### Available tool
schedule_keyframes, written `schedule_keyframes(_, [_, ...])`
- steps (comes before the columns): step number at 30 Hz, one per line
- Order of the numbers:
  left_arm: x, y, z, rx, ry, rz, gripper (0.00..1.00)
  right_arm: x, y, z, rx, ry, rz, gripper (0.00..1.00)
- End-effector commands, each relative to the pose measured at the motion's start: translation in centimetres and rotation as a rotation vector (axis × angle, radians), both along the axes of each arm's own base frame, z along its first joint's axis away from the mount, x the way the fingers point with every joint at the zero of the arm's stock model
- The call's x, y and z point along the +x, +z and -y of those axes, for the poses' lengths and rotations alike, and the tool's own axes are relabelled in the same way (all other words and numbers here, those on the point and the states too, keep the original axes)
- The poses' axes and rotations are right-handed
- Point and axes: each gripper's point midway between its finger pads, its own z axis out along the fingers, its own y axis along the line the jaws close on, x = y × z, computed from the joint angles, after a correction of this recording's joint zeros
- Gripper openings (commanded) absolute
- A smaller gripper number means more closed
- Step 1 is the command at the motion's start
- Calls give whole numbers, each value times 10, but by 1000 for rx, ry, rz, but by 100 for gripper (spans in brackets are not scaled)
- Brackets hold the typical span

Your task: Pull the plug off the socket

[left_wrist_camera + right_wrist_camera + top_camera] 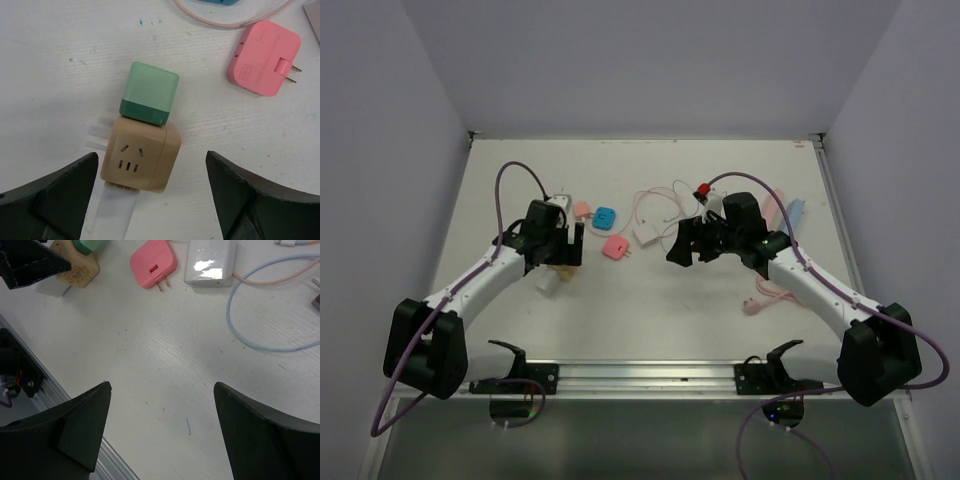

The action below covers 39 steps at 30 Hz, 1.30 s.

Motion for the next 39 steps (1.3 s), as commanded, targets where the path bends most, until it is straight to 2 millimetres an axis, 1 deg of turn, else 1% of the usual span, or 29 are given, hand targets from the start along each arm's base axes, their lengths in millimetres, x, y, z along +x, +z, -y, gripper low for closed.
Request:
schedule_keyframes(1, [10, 4, 3, 72, -33, 22, 92, 5, 10, -5, 10, 6, 38, 87])
schedule_keyframes(3, [8, -3, 4, 102, -44, 0, 92, 6, 10, -5, 8, 7, 40, 87])
schedule_keyframes(6, [8, -8, 4, 147, -51, -17, 92, 5, 9, -5, 3, 8, 41, 87])
schedule_keyframes(10, [11, -10, 2, 180, -45, -13, 90, 5, 6, -6, 1, 12, 32, 87])
schedule_keyframes(12, [11, -10, 4, 181, -52, -16, 87, 4, 4, -8, 0, 17, 27, 87])
schedule_keyframes(15, [11, -9, 8, 172, -65, -11, 81, 3, 2, -11, 1, 22, 17, 87])
schedule_keyframes(17, [11, -10, 13, 160, -81, -7, 77, 3, 2, -17, 15, 29, 6, 87])
schedule_keyframes(18, [10, -10, 14, 157, -87, -5, 72, 3, 1, -19, 21, 33, -2, 87])
schedule_keyframes(20, [8, -13, 16, 147, -98, -9, 68, 3, 5, -30, 49, 46, -8, 87])
schedule_keyframes(21, [7, -14, 16, 146, -103, -10, 63, 5, 2, -34, 53, 44, -21, 87])
schedule_keyframes(23, [6, -15, 20, 130, -117, -11, 55, 7, 8, -48, 102, 34, -32, 87])
schedule_keyframes(24, [5, -14, 24, 109, -130, -8, 47, 8, 4, -54, 118, 37, -54, 87])
schedule_keyframes(25, [4, -14, 26, 99, -140, -1, 43, 13, 11, -63, 163, 20, -53, 87])
schedule_keyframes(27, [4, -10, 31, 72, -162, 15, 32, 14, 12, -76, 197, 13, -79, 86])
schedule_keyframes(28, [3, -9, 35, 54, -176, 21, 29, 22, 16, -86, 248, -8, -85, 86])
schedule_keyframes(29, [4, -6, 36, 47, -183, 31, 25, 24, 19, -93, 272, -13, -91, 86])
schedule_keyframes(30, [4, -2, 38, 37, -187, 47, 23, 27, 21, -97, 295, -21, -96, 86])
schedule_keyframes(31, [5, 0, 40, 26, -197, 58, 22, 35, 22, -104, 334, -51, -104, 86])
schedule_keyframes(33, [3, 4, 44, -2, -213, 75, 18, 42, 23, -112, 361, -81, -111, 86])
schedule_keyframes(34, [4, 7, 46, -10, -221, 93, 16, 49, 25, -116, 391, -112, -113, 86])
schedule_keyframes(36, [4, 11, 47, -23, -227, 111, 13, 53, 27, -126, 424, -123, -121, 86])
schedule_keyframes(37, [5, 13, 48, -29, -227, 122, 12, 57, 34, -132, 463, -130, -122, 86])
schedule_keyframes(38, [6, 16, 49, -32, -230, 133, 10, 59, 28, -140, 466, -128, -140, 85])
schedule_keyframes(39, [5, 16, 49, -35, -230, 137, 10, 60, 29, -145, 476, -125, -146, 85])
